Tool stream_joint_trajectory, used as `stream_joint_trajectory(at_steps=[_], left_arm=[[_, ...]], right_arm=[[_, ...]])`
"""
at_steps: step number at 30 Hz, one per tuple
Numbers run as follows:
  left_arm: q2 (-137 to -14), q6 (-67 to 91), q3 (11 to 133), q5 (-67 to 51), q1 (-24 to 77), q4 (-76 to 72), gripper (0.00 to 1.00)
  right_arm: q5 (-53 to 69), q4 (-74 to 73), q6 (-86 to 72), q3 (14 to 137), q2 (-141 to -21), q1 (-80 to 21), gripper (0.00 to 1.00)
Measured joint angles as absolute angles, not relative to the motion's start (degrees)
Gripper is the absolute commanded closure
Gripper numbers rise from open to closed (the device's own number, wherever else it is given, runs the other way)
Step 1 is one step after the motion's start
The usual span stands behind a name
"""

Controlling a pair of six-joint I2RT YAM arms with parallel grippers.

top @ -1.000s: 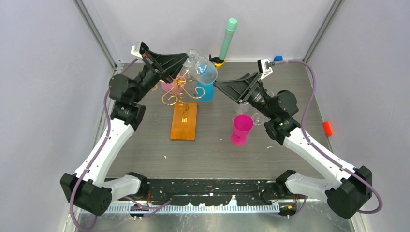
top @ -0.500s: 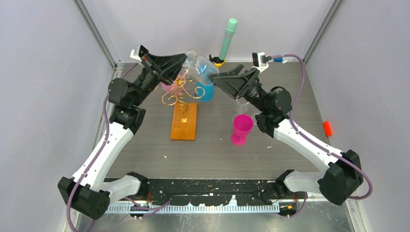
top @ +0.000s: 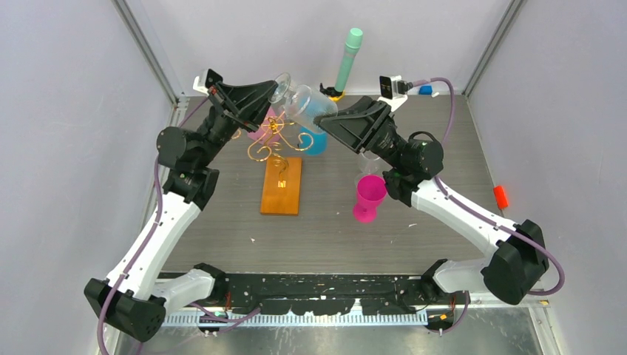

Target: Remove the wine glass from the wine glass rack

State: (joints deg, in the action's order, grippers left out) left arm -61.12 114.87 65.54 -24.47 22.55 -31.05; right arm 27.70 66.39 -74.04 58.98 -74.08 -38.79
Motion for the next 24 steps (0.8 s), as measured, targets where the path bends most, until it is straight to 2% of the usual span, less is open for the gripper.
stream_joint_trajectory(at_steps=[2,4,5,7,10,11,13,17,21,24], left_arm=[[-61.0,115.3,65.5,-24.4,22.6,-31.5,1.00],[-60.9,115.5,65.5,-24.5,22.6,-31.7,0.95],[-60.9,115.5,65.5,-24.4,22.7,-31.9,0.93],[-60.9,115.5,65.3,-24.4,22.7,-32.2,0.78],[-60.8,113.6,65.6,-24.4,22.7,-33.1,0.36],[-60.8,112.4,65.8,-24.4,22.7,-33.1,0.25],[-60.8,110.6,66.6,-24.4,22.7,-33.2,0.12],[-60.1,106.8,67.5,-24.6,22.7,-33.4,0.04],[-58.9,102.6,67.4,-25.2,22.8,-32.7,0.02],[-57.5,98.8,66.4,-25.4,22.8,-31.7,0.02]], right_arm=[[27.8,67.0,-74.3,59.9,-74.7,-39.0,0.77],[27.8,67.2,-74.5,60.2,-75.0,-39.2,0.96],[27.8,67.3,-74.6,60.4,-75.1,-39.3,0.98],[27.5,68.1,-74.5,61.1,-75.2,-39.6,0.99],[27.6,67.3,-73.9,61.6,-74.9,-39.7,1.00],[27.8,66.0,-73.4,61.7,-74.6,-40.0,1.00],[27.8,62.9,-71.6,61.9,-73.7,-40.1,1.00],[27.4,54.4,-65.7,62.6,-70.5,-40.2,1.00],[25.5,44.3,-58.4,64.0,-65.7,-40.5,1.00],[21.2,31.3,-50.6,67.0,-60.9,-40.9,1.00]])
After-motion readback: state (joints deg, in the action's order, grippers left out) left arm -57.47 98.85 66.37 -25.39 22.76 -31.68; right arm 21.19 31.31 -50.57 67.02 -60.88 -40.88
